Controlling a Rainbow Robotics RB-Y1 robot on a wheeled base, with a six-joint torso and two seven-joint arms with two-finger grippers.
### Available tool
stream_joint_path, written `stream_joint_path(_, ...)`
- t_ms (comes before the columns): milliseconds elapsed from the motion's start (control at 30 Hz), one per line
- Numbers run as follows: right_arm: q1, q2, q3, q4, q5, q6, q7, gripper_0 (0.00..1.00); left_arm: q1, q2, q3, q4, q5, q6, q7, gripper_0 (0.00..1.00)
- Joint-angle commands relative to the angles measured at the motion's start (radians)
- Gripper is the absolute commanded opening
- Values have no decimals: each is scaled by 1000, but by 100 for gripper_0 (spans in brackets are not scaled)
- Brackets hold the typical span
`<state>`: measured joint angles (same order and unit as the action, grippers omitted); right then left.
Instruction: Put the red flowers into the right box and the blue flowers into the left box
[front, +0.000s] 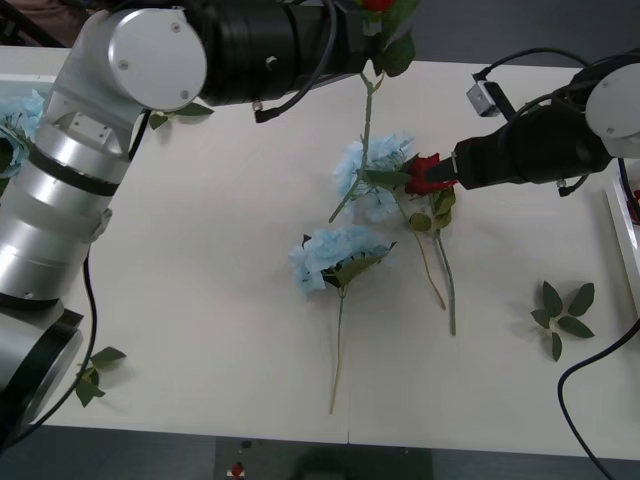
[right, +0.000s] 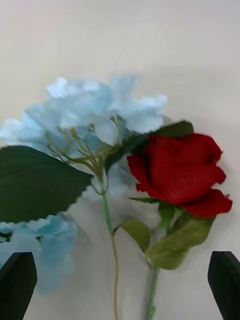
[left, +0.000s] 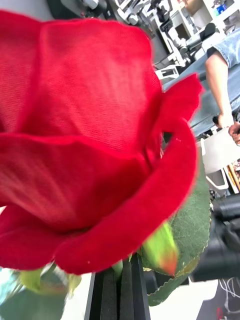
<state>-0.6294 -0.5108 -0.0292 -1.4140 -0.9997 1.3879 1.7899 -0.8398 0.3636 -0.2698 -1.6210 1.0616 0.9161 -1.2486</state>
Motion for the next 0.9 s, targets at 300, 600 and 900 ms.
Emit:
stream_joint_path(300, -15, -6, -156, -17, -364, 94, 342, 100, -222, -167, 24, 150, -138, -91, 271, 0)
stream_joint_path(600, -1, -5, -305, -17, -563, 326, 355, 100, -237, -190, 31, 151, -195, -95, 334, 0)
stream_joint_path(900, 11, -2, -383, -17, -685, 427, 341, 100, -237, -190, 31, 151, -216, -94, 337, 0)
